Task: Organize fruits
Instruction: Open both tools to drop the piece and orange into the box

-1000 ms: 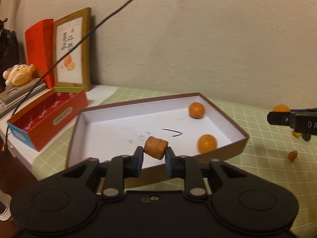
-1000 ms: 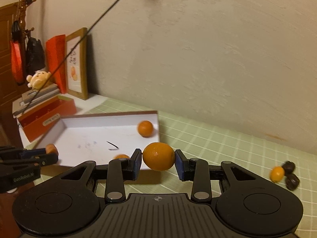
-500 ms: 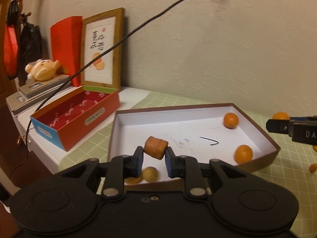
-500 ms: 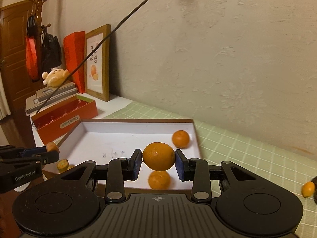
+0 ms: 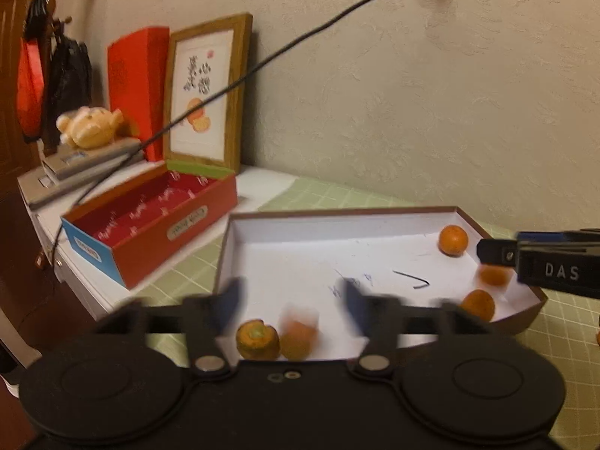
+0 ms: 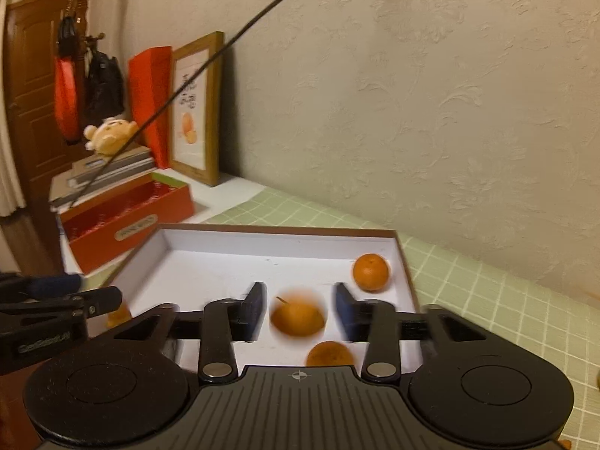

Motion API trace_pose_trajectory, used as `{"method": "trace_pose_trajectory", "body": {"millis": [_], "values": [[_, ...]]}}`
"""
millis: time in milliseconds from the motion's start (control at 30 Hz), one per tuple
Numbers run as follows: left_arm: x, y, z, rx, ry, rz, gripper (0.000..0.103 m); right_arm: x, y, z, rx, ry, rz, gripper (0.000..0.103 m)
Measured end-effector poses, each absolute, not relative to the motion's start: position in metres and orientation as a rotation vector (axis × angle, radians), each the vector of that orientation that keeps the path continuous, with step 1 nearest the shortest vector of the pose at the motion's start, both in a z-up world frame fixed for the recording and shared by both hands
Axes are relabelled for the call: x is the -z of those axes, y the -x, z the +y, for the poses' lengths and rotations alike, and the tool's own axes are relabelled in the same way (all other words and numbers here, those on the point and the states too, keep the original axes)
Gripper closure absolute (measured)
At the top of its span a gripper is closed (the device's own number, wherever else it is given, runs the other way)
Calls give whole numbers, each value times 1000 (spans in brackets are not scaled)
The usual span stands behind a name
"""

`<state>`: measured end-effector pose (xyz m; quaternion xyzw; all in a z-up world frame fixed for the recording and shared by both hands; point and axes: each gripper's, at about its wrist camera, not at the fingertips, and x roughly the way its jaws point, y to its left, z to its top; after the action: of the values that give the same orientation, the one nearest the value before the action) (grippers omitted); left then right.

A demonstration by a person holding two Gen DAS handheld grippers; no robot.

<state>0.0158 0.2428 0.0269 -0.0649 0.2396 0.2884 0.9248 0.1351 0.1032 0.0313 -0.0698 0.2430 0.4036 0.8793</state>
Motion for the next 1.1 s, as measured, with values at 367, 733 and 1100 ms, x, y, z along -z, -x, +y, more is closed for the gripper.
{"method": "trace_pose_trajectory", "body": {"millis": [367,733,1100], "values": [[-32,-12,243,-606,125,462,22,-37,-138,89,-818,110,479,30],[-32,-12,238,-596,112,455,17,-39,-138,79,-816,105,479,23],[-33,-13,230,-588,87,446,6,-42,-139,62,-788,86,448,0]]}}
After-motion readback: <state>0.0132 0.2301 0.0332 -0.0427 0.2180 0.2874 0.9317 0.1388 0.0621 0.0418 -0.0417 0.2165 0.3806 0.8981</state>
